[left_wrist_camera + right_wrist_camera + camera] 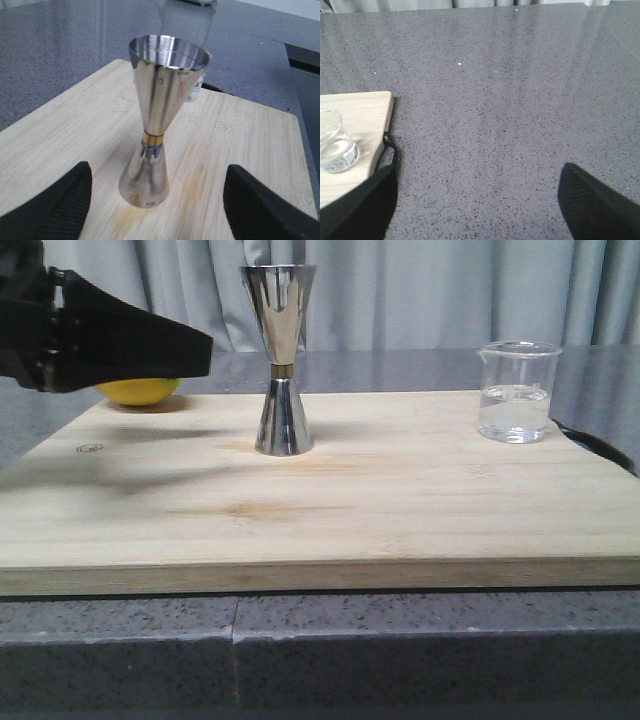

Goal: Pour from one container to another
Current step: 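Move the left gripper to the steel jigger and close around it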

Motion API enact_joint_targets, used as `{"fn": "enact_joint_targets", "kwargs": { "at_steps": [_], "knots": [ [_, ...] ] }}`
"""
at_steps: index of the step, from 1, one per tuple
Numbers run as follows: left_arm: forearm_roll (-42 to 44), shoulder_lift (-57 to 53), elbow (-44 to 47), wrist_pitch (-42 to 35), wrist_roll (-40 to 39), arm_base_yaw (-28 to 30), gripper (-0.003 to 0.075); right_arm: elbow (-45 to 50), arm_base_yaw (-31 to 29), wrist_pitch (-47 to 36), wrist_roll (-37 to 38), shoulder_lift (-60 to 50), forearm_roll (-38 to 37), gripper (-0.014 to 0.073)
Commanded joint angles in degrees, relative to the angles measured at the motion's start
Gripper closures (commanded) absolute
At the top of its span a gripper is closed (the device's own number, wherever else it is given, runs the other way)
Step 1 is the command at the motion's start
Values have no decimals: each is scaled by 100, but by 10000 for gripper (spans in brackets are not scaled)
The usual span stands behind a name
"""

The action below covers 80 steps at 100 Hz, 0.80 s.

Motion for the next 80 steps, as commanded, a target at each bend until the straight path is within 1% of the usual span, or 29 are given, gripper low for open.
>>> {"fn": "enact_joint_targets", "kwargs": {
  "at_steps": [1, 43, 70, 74, 80],
  "knots": [
    [-680, 18, -186, 440, 363, -209, 207, -211, -13, -448, -30, 73, -55, 29],
    [-680, 831, -1111, 493, 405, -869, 207, -211, -13, -448, -30, 73, -55, 29],
    [-680, 1066, -1584, 493, 405, -1075, 208, -211, -13, -438, -30, 73, -97, 29],
    [-680, 1066, -1606, 508, 405, -1075, 213, -211, -13, -438, -30, 73, -97, 29],
    [-680, 1066, -1619, 522, 405, -1075, 249, -211, -13, -438, -30, 73, -97, 29]
  ]
}}
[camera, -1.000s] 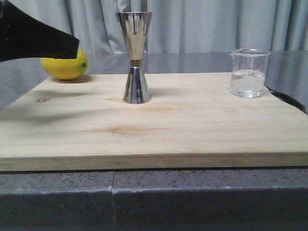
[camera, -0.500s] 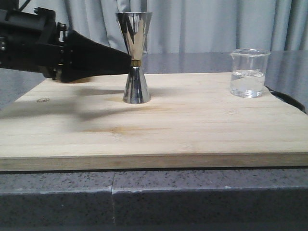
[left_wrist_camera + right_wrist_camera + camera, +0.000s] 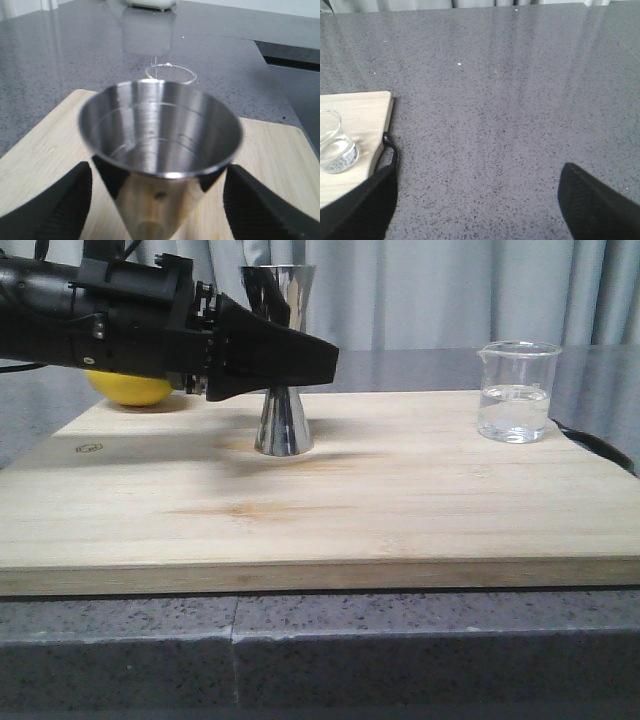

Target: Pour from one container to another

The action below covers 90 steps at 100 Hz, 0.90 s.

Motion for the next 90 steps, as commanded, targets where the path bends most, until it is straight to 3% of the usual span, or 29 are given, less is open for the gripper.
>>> {"fn": "enact_joint_targets", "kwargs": {
  "at_steps": [1, 19, 35, 90],
  "knots": [
    [-432, -224, -192, 508, 1, -58, 255, -211, -13, -429, -30, 73, -97, 29],
    [-432, -224, -204, 632, 1, -58, 434, -211, -13, -429, -30, 73, -97, 29],
    [-432, -224, -213, 647, 1, -58, 512, -211, -13, -429, -30, 73, -97, 29],
    [-432, -298, -241, 647, 1, -58, 514, -211, -13, -429, -30, 73, -97, 29]
  ]
}}
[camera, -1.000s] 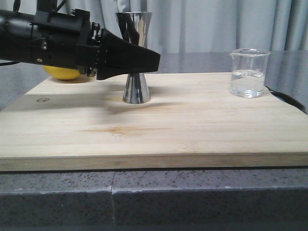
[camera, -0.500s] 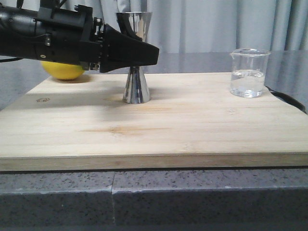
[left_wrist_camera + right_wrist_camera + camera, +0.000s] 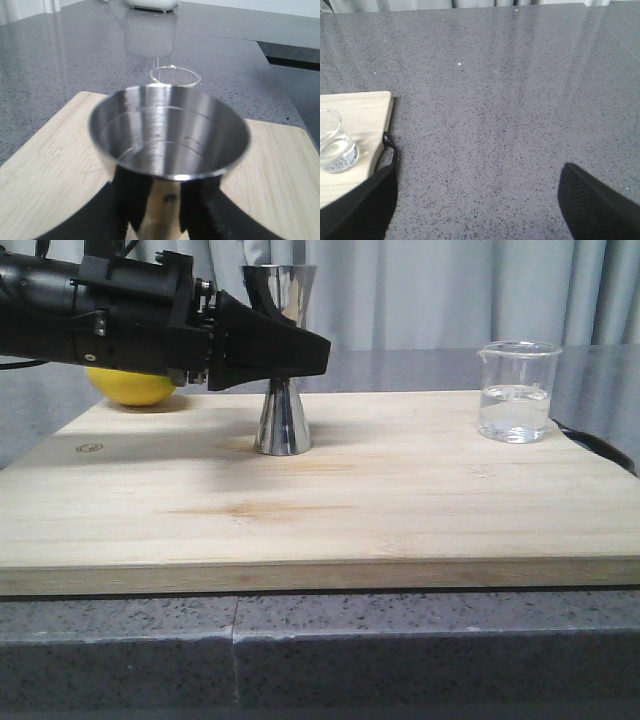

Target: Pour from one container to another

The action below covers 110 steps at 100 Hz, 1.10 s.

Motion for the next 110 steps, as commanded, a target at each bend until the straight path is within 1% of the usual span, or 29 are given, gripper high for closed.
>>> {"fn": "enact_joint_targets", "kwargs": {
  "at_steps": [1, 23, 56, 78, 84, 90, 110],
  "knots": [
    [-432, -336, -170, 647, 1, -58, 514, -211, -13, -429, -30, 73, -97, 29],
    [-432, -415, -261, 656, -14, -58, 514, -211, -13, -429, -30, 73, -97, 29],
    [-432, -427, -687, 656, -561, -58, 514, -211, -13, -440, -30, 73, -97, 29],
    [-432, -427, -717, 656, -561, -58, 514, -211, -1, -713, -42, 84, -85, 29],
    [-432, -427, -717, 656, -561, -58, 514, -251, 77, -742, -105, 167, -51, 29],
    [-432, -427, -717, 656, -561, -58, 514, -338, 197, -729, -341, 316, 54, 29],
    [-432, -427, -717, 594, -561, -58, 514, -849, 769, -608, -632, 979, 105, 29]
  ]
}}
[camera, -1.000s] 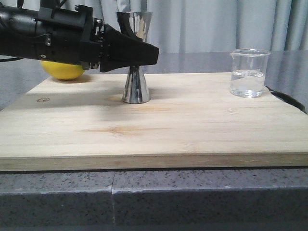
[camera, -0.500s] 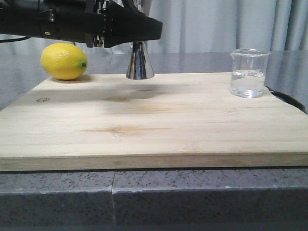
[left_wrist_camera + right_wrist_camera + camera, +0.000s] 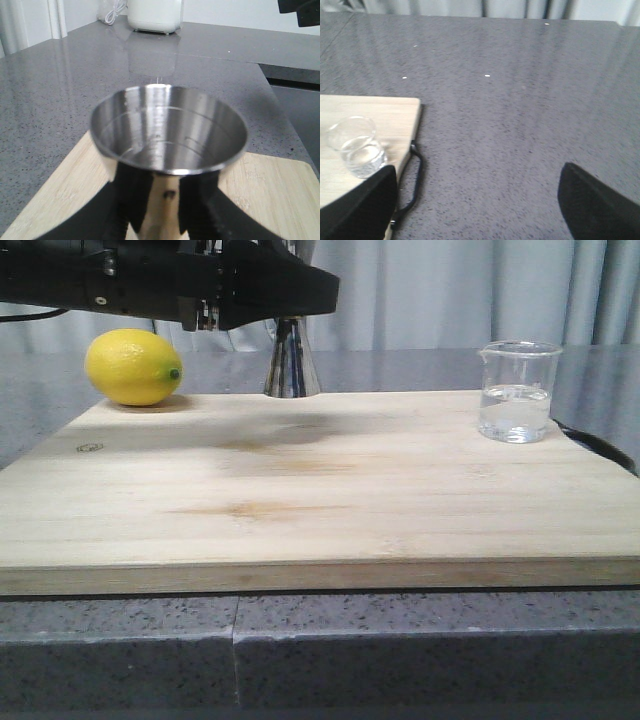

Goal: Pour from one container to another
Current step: 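Move the right gripper to the glass beaker and grasp it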

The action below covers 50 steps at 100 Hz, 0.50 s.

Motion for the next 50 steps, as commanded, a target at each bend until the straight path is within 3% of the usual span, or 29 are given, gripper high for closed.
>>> {"fn": "enact_joint_targets", "kwargs": {
  "at_steps": [1, 32, 50],
  "knots": [
    [-474, -329, -166, 594, -50, -58, 514, -436, 227, -330, -204, 315, -23, 29],
    [-474, -266, -166, 553, -50, -58, 514, -1493, 1118, 223, -204, 1550, 375, 29],
    [-474, -266, -166, 553, -50, -58, 514, -1579, 1391, -109, -204, 2156, 445, 29]
  ]
}}
